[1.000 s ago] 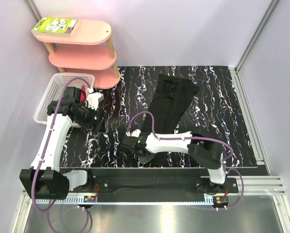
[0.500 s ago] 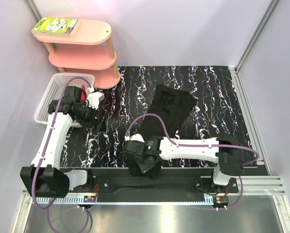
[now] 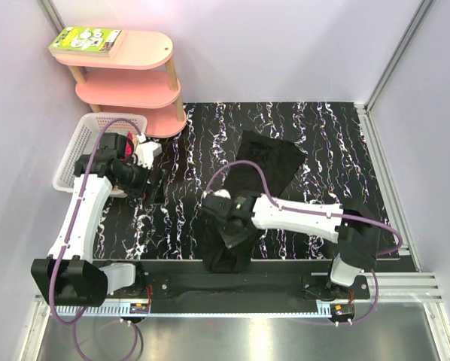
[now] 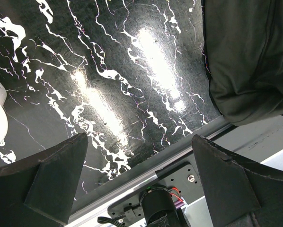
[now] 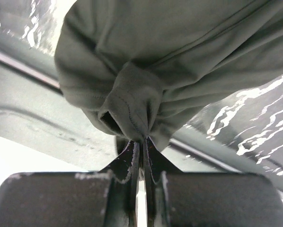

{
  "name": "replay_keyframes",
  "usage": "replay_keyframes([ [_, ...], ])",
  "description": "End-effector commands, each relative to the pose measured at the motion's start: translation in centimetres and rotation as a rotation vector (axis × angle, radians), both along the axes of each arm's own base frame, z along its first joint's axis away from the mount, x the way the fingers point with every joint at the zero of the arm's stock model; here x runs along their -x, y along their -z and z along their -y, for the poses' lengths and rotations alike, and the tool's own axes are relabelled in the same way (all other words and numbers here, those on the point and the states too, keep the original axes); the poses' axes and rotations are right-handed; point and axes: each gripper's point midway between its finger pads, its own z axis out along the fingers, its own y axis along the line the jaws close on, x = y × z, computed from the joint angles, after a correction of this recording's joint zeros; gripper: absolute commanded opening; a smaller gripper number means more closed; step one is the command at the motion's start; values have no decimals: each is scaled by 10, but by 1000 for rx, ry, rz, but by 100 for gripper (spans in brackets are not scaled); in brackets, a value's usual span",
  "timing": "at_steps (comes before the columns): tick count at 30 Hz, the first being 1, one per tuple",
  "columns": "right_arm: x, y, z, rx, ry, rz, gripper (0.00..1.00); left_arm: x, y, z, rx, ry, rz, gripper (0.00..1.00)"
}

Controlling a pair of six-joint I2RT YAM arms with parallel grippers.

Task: Fold and stack the t-shirts
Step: Fold the folded rectangular tshirt in 1/3 of the way

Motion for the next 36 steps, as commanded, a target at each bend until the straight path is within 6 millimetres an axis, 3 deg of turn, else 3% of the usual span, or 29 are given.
replay_keyframes([
  [1, -70, -15, 26, -27, 90, 81, 0, -8, -17, 4, 27, 8, 66, 98],
  [3, -117, -24, 48, -26, 147, 120, 0, -8, -15, 4, 27, 7, 56, 98],
  [5, -146, -22, 53, -21, 161, 127, 0, -9, -16, 4, 30, 7, 59, 98],
  [7, -171, 0, 64, 45, 156, 113, 0, -9, -17, 4, 30, 8, 61, 98],
  [9, -191, 6, 65, 55, 152, 115, 0, -10, -18, 4, 27, 7, 64, 98],
  [10, -200, 21, 66, 58, 166, 77, 0, -10, -18, 4, 26, 9, 67, 98],
  [12, -211, 25, 62, 38, 171, 58, 16, -10, -18, 2, 18, 9, 69, 98],
  [13, -212, 38, 60, 50, 167, 29, 30, -10, -18, 2, 13, 12, 73, 98],
  [14, -216, 38, 56, 44, 158, 23, 51, -9, -19, 1, 9, 14, 79, 98],
  [16, -219, 43, 59, 68, 166, 20, 64, -9, -20, 0, 1, 19, 83, 98],
  [17, -228, 39, 65, 81, 207, 45, 88, -8, -19, 0, -1, 20, 84, 98],
  [18, -233, 36, 71, 89, 236, 57, 99, -7, -18, -1, -4, 22, 79, 98],
  [23, -270, -28, 109, 126, 417, 247, 100, -7, -13, 1, 7, 28, 59, 98],
  [27, -267, -84, 114, 47, 468, 335, 100, -10, -15, 6, 30, 36, 59, 98],
  [30, -243, -98, 88, -121, 385, 253, 100, -11, -15, 8, 44, 40, 51, 98],
  [32, -218, -87, 64, -235, 301, 128, 100, -12, -14, 9, 47, 42, 44, 98],
  [36, -189, -64, 51, -321, 223, 20, 100, -12, -15, 9, 49, 41, 48, 97],
])
